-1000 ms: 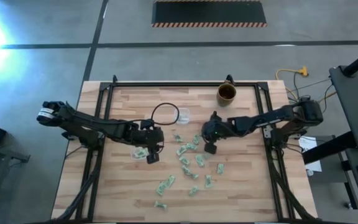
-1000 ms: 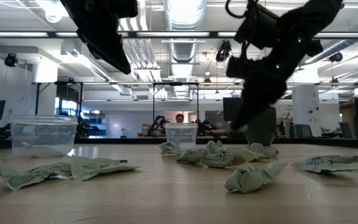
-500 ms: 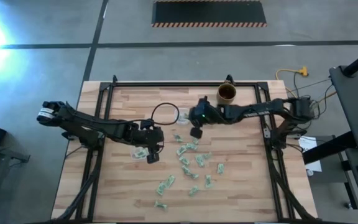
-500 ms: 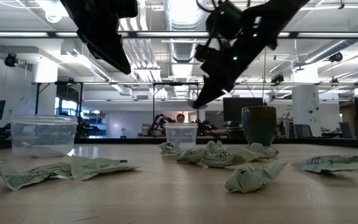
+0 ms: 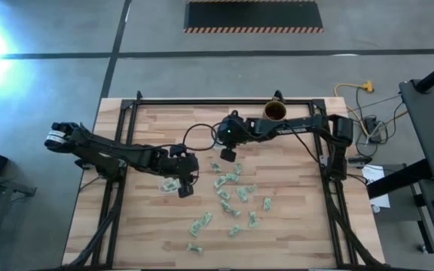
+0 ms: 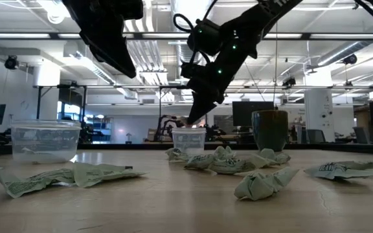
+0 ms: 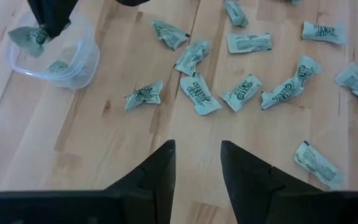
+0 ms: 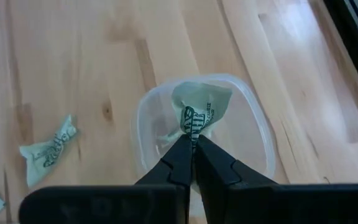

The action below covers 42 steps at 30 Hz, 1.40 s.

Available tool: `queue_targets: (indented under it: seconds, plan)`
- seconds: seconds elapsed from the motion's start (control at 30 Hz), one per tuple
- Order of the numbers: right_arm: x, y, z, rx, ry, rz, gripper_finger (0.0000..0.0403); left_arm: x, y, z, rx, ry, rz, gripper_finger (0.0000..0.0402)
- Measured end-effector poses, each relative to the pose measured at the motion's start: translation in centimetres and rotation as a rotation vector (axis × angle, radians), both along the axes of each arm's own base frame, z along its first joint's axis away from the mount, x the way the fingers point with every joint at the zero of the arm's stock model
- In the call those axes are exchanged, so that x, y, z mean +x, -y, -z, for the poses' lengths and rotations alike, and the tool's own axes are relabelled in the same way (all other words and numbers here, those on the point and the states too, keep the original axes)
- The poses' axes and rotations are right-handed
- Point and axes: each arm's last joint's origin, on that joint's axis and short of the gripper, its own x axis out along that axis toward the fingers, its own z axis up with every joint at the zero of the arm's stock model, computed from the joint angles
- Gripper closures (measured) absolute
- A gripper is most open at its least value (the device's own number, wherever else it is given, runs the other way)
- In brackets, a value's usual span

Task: Pick and place Stevia / Truvia into bins
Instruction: Put the stevia packet into the top transparent container

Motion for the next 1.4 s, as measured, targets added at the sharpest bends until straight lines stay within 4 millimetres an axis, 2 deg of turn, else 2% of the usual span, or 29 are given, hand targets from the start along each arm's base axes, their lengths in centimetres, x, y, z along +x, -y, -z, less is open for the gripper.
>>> queue_targets:
  seconds: [0.13, 0.43, 0.6, 0.83, 1.0, 1.2, 1.4]
  plan:
    - [0.0, 0.0, -0.2, -0.012, 0.005, -0.016, 0.0373, 0.0, 0.0, 0.0, -0.006, 0.001, -0.007, 0.0290]
    - [-0.2, -0.1, -0.5, -0.001, 0.000, -0.013, 0.0302, 0.0, 0.0, 0.1, -0.010, -0.002, -0.013, 0.0290]
    - [-0.8, -1.4, -1.3, 0.023, -0.039, -0.118, 0.0285, -0.1, 0.1, 0.1, -0.011, -0.003, -0.010, 0.0290]
    - [-2.4, -4.2, -2.3, 0.053, -0.112, -0.286, 0.0293, -0.2, 0.1, 0.3, -0.010, -0.015, -0.010, 0.0290]
    - [-3.9, -5.8, -1.1, 0.063, -0.155, -0.335, 0.0304, -0.2, 0.1, 0.3, -0.011, -0.014, -0.010, 0.0290]
    - [-5.7, -6.3, 1.9, 0.122, -0.203, -0.299, 0.0314, -0.2, 0.2, 0.4, -0.011, -0.014, -0.010, 0.0290]
    - [-5.9, -6.4, 3.2, 0.149, -0.118, -0.287, 0.0319, -0.2, 0.2, 0.4, -0.011, -0.014, -0.010, 0.0290]
